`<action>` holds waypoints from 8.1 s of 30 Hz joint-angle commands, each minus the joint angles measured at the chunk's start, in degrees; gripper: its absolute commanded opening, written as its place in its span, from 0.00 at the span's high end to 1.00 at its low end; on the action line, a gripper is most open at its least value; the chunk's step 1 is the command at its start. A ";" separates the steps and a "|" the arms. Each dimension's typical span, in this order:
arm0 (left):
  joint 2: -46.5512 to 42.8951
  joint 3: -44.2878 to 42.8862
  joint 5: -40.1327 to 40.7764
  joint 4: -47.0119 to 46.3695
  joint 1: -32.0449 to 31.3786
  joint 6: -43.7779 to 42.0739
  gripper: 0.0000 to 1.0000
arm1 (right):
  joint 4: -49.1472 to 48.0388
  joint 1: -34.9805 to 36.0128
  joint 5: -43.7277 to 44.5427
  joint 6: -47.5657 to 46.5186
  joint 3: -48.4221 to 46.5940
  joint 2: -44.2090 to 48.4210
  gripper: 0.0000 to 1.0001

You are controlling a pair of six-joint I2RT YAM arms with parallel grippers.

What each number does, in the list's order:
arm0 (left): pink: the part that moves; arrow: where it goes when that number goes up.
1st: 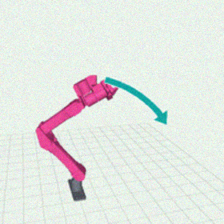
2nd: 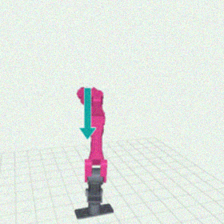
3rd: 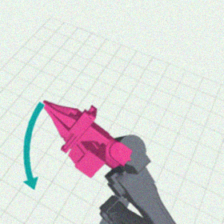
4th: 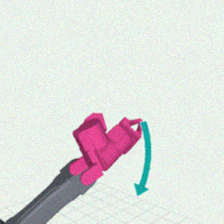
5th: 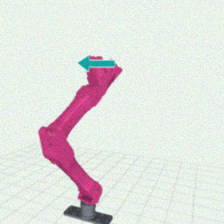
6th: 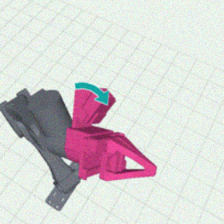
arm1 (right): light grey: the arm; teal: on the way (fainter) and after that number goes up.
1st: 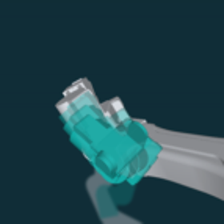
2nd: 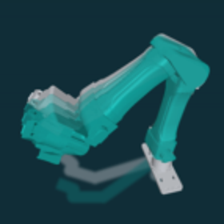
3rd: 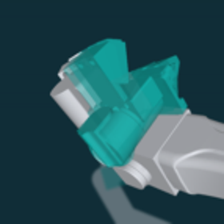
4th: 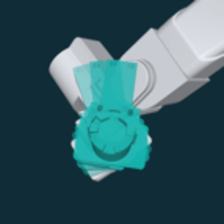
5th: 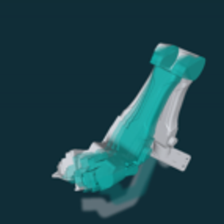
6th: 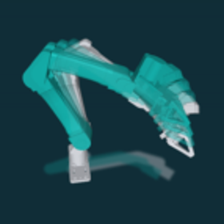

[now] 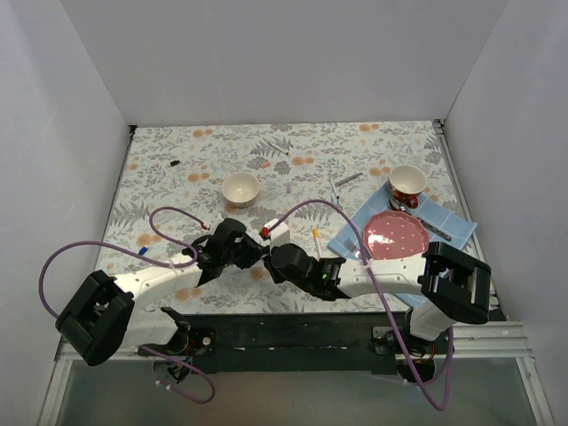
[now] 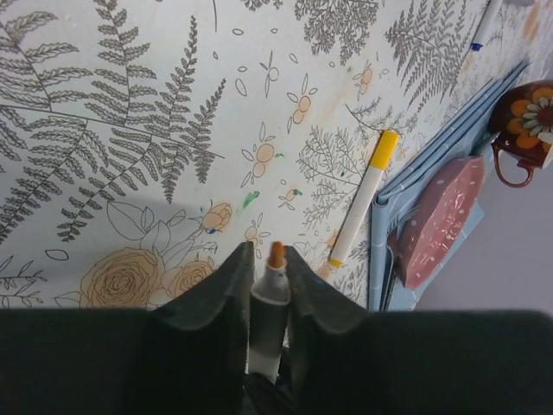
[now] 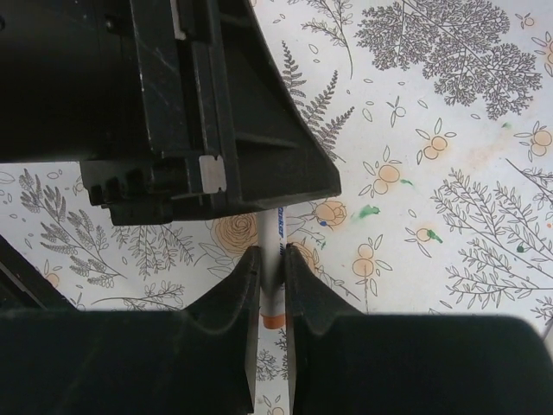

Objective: Insert the pens into the pen caps
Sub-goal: Pass the pen from the right arm to the left, then pass the pen from the left arm to the right, then grab a pen cap on the table with the left arm

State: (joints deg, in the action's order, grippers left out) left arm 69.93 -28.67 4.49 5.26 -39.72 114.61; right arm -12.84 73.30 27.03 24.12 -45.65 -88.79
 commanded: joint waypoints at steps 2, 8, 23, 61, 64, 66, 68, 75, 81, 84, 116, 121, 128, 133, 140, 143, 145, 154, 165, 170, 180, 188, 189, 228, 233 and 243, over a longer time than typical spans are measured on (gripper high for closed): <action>-1.90 1.42 -1.15 -2.79 -0.27 0.88 1.00 | -0.78 0.00 0.05 0.05 -1.91 -0.16 0.99; -5.41 0.98 -3.52 -4.90 -0.27 -6.74 1.00 | 3.26 -0.26 -7.50 0.93 2.13 8.52 0.63; -12.54 8.09 -27.61 -34.78 -0.62 -23.12 1.00 | -2.54 -11.60 -37.83 6.73 10.14 26.92 0.37; -12.80 10.38 -26.38 -49.64 -4.48 -20.39 1.00 | -19.50 -11.60 -34.85 17.80 17.34 29.64 0.87; -12.54 10.65 -26.46 -50.17 -4.75 -20.13 1.00 | -22.40 -11.69 -34.41 18.59 19.10 30.78 0.99; -12.71 10.56 -26.20 -50.08 -4.75 -20.04 0.76 | -21.71 -11.60 -33.71 18.60 19.37 31.22 0.99; -13.59 9.51 -23.40 -46.76 -4.75 -19.34 0.40 | -20.39 -11.60 -32.57 18.33 20.16 32.54 0.99; -12.55 -11.47 -11.88 -15.06 -3.43 -33.73 0.17 | -5.72 -12.04 -21.34 15.88 22.18 42.37 0.99; 2.56 -32.54 0.34 3.49 -0.89 -45.15 0.19 | 8.35 -12.30 -10.52 12.63 22.09 51.94 0.99; 11.00 -38.64 -0.45 6.77 2.27 -49.81 0.23 | 10.90 -12.21 -9.88 11.22 22.09 56.69 0.99; 69.11 -88.33 -3.00 15.66 17.84 -71.89 0.50 | 19.61 -12.21 -8.31 0.58 18.93 68.49 0.99; 69.55 -85.86 -4.31 15.05 17.84 -74.09 0.50 | 19.26 -12.21 -8.57 0.58 19.02 67.44 0.99; 70.34 -84.28 -6.42 14.96 17.84 -76.20 0.52 | 19.17 -12.21 -8.31 1.02 19.37 67.52 0.99; 70.96 -84.27 -7.74 14.78 17.93 -78.13 0.57 | 18.82 -12.30 -8.22 1.46 19.90 67.70 0.99; 69.91 -82.26 -8.09 15.22 17.84 -77.78 0.70 | 18.73 -12.21 -7.60 1.63 20.16 67.96 0.99; 68.68 -80.76 -9.40 15.13 17.93 -78.04 0.76 | 18.47 -12.30 -7.60 1.63 20.16 68.05 0.99; 67.01 -79.10 -12.92 14.52 17.75 -78.57 0.84 | 18.29 -12.21 -7.69 1.63 20.16 68.14 0.99; 53.77 -67.07 -28.99 11.19 16.88 -90.86 1.00 | 18.64 -12.21 -8.48 2.25 18.84 68.32 0.99; 37.75 -55.54 -36.30 15.48 13.98 -106.77 1.00 | 21.54 -12.30 -8.39 4.09 16.91 71.21 0.99; 30.10 -46.60 -36.22 18.99 9.32 -116.25 1.00 | 22.77 -12.30 -7.95 4.89 17.00 71.92 0.99; 15.86 -22.08 -30.16 15.58 2.46 -125.76 1.00 | 23.13 -12.21 -8.74 7.25 18.31 72.71 0.99; 15.23 -15.73 -31.83 13.38 0.18 -129.81 1.00 | 24.18 -12.30 -9.71 7.96 18.05 73.32 0.99; 15.67 -15.37 -31.30 13.03 0.17 -129.90 1.00 | 24.09 -12.30 -9.62 8.05 18.05 73.41 0.99; 8.73 -30.40 8.17 39.40 -2.37 16.32 0.55 | 29.01 -12.21 -6.72 8.93 17.79 78.33 0.99; 11.71 -28.73 8.87 42.39 -2.46 24.70 0.55 | 29.63 -12.21 -6.64 8.93 17.87 79.12 0.99; 19.89 -28.73 3.25 38.78 -3.43 29.35 0.53 | 31.03 -12.21 -6.02 8.84 17.96 79.92 0.99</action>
State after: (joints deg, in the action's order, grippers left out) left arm 87.99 -56.62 9.72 44.29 -42.30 113.47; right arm 19.00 61.12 19.81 32.86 -26.48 -9.39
